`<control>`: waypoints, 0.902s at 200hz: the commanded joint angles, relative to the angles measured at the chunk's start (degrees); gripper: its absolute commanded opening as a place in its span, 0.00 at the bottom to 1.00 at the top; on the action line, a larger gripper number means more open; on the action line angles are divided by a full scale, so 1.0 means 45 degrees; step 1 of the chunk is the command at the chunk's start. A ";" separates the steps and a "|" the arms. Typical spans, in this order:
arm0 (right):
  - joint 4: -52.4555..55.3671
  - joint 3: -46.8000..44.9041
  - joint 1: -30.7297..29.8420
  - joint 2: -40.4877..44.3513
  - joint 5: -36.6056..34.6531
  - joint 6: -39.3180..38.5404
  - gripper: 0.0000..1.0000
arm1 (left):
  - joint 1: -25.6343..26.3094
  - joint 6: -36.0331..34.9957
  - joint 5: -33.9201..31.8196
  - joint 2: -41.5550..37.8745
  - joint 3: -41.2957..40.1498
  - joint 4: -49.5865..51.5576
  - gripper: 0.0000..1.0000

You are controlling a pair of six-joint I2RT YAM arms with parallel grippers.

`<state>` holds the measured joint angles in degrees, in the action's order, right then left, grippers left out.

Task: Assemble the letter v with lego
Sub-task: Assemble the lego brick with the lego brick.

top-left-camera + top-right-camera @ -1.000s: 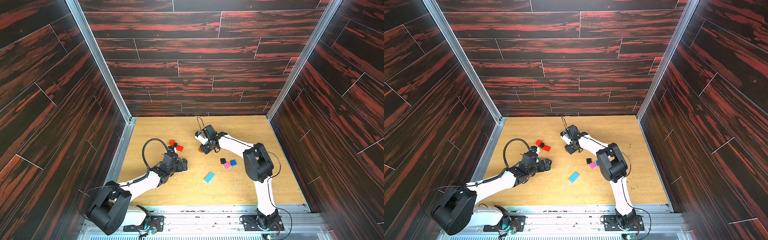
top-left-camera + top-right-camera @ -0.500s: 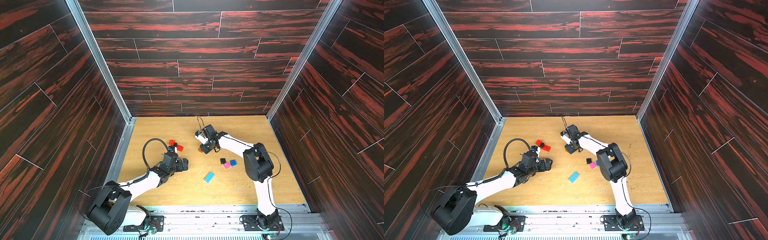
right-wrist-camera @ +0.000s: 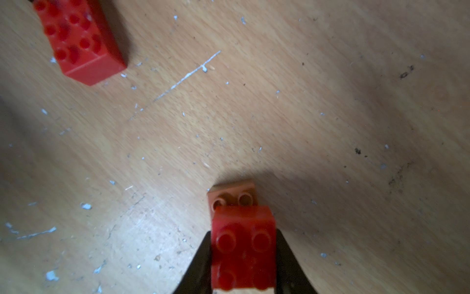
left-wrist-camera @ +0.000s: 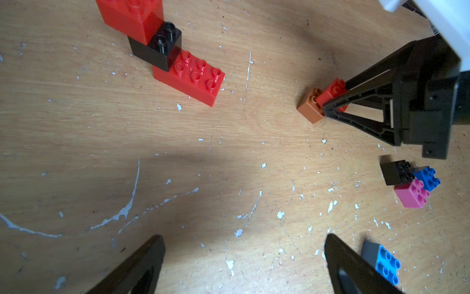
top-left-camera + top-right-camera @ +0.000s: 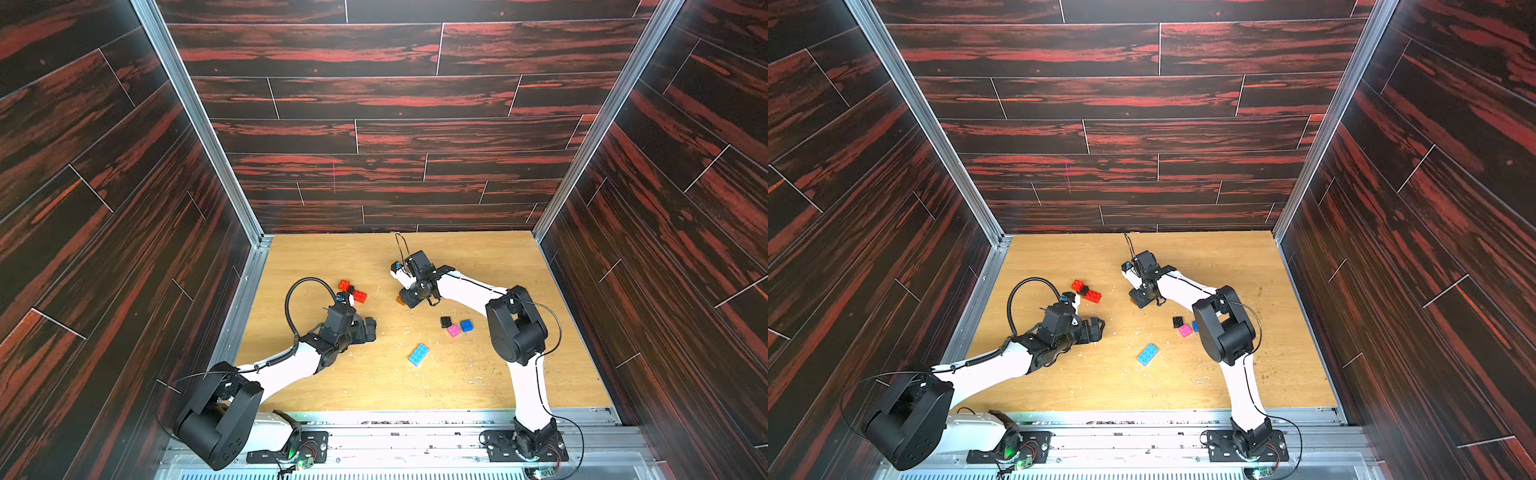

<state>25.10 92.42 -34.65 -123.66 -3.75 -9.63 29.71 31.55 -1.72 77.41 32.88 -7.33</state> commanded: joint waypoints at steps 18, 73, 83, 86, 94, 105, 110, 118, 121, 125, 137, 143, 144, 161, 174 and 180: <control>0.0869 -0.1095 0.0006 -0.0184 -0.0067 0.0110 0.14 | 0.0052 -0.0078 -0.0185 -0.0405 0.0153 0.0277 1.00; 0.0934 -0.1466 0.0013 0.0185 -0.0324 -0.0180 0.14 | 0.0056 -0.0058 -0.0242 -0.0409 0.0104 0.0306 1.00; 0.1098 -0.1338 0.0019 0.0091 -0.0371 -0.0240 0.14 | 0.0057 -0.0053 -0.0246 -0.0405 0.0134 0.0331 1.00; 0.1160 -0.1288 0.0024 0.0052 -0.0411 -0.0258 0.14 | 0.0057 -0.0058 -0.0244 -0.0414 0.0129 0.0339 1.00; 0.1299 -0.1159 0.0008 -0.0046 -0.0536 -0.0318 0.14 | 0.0057 -0.0039 -0.0229 -0.0405 0.0131 0.0342 1.00; 0.1483 -0.0963 0.0021 -0.0170 -0.0555 -0.0379 0.14 | 0.0048 -0.0029 -0.0224 -0.0451 0.0133 0.0374 1.00; 0.1572 -0.0860 0.0019 -0.0228 -0.0512 -0.0403 0.14 | 0.0044 -0.0038 -0.0224 -0.0458 0.0131 0.0396 1.00; 0.1679 -0.0734 0.0012 -0.0317 -0.0498 -0.0347 0.14 | 0.0050 -0.0034 -0.0258 -0.0485 0.0134 0.0447 1.00; 0.1728 -0.0660 0.0019 -0.0373 -0.0527 -0.0320 0.14 | 0.0056 -0.0038 -0.0268 -0.0500 0.0127 0.0456 1.00; 0.1800 -0.0581 0.0021 -0.0427 -0.0534 -0.0286 0.14 | 0.0045 -0.0031 -0.0264 -0.0522 0.0119 0.0458 1.00; 0.2110 -0.0248 0.0019 -0.0682 -0.0683 -0.0104 0.14 | 0.0054 -0.0038 -0.0283 -0.0565 0.0095 0.0472 1.00; 0.2324 -0.0063 0.0008 -0.0806 -0.0688 -0.0033 0.14 | 0.0047 -0.0057 -0.0301 -0.0595 0.0077 0.0482 1.00; 0.2357 -0.0046 0.0007 -0.0824 -0.0679 -0.0031 0.14 | 0.0052 -0.0057 -0.0311 -0.0597 0.0076 0.0489 1.00; 0.2431 0.0067 -0.0061 -0.0946 -0.0715 0.0020 0.14 | 0.0057 -0.0107 -0.0409 -0.0610 0.0055 0.0526 1.00; 0.2495 0.0232 -0.0059 -0.1084 -0.0761 0.0166 0.14 | 0.0054 -0.0116 -0.0392 -0.0577 0.0070 0.0536 1.00; 0.2533 0.0324 -0.0071 -0.1162 -0.0735 0.0238 0.14 | 0.0057 -0.0098 -0.0371 -0.0533 0.0075 0.0517 1.00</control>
<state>29.63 93.78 -34.87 -124.18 -5.39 -9.93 29.71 31.51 -2.39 76.14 32.88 -5.98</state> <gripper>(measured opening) 0.337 0.999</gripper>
